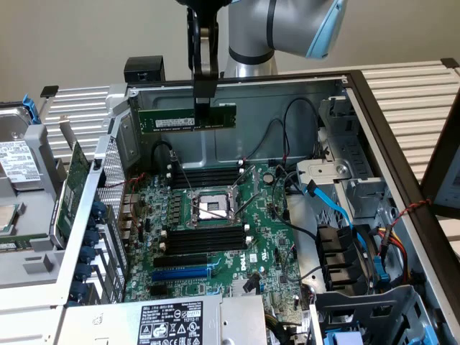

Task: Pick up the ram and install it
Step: 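Insert the ram into the slot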

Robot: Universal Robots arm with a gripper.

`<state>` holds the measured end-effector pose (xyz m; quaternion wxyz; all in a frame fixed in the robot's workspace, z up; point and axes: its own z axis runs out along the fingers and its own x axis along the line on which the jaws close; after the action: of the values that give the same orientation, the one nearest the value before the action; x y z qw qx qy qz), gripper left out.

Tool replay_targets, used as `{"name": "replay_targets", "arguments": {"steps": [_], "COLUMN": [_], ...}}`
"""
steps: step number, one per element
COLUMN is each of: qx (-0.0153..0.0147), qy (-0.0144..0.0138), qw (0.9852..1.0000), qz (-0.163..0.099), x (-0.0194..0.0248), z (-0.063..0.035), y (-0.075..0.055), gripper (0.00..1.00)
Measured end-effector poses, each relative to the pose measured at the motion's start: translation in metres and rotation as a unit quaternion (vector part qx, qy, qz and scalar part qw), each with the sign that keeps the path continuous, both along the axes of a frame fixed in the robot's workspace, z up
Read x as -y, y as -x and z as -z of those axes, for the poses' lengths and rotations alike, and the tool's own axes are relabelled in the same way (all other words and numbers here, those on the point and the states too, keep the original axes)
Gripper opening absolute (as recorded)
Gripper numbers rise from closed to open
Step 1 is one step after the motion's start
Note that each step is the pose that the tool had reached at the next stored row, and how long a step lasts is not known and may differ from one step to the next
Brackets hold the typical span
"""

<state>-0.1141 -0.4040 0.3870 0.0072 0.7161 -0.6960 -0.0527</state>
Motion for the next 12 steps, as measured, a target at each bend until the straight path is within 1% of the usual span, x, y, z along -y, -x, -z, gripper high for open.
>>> {"name": "replay_targets", "arguments": {"steps": [2, 3, 6, 10, 12], "qx": [0.0006, 0.0016, 0.0053, 0.0122, 0.0125], "qy": [0.0023, 0.0026, 0.0028, 0.0028, 0.0028], "qw": [1.0000, 1.0000, 1.0000, 0.9999, 0.9999], "qz": [0.000, 0.000, 0.004, 0.005, 0.005], "x": [-0.0002, -0.0004, -0.0004, -0.0006, -0.0005], "z": [0.0020, 0.0028, 0.0048, 0.0081, 0.0115], "y": [0.000, 0.000, -0.001, -0.001, -0.001], "gripper": [0.13, 0.13, 0.13, 0.13, 0.13]}}
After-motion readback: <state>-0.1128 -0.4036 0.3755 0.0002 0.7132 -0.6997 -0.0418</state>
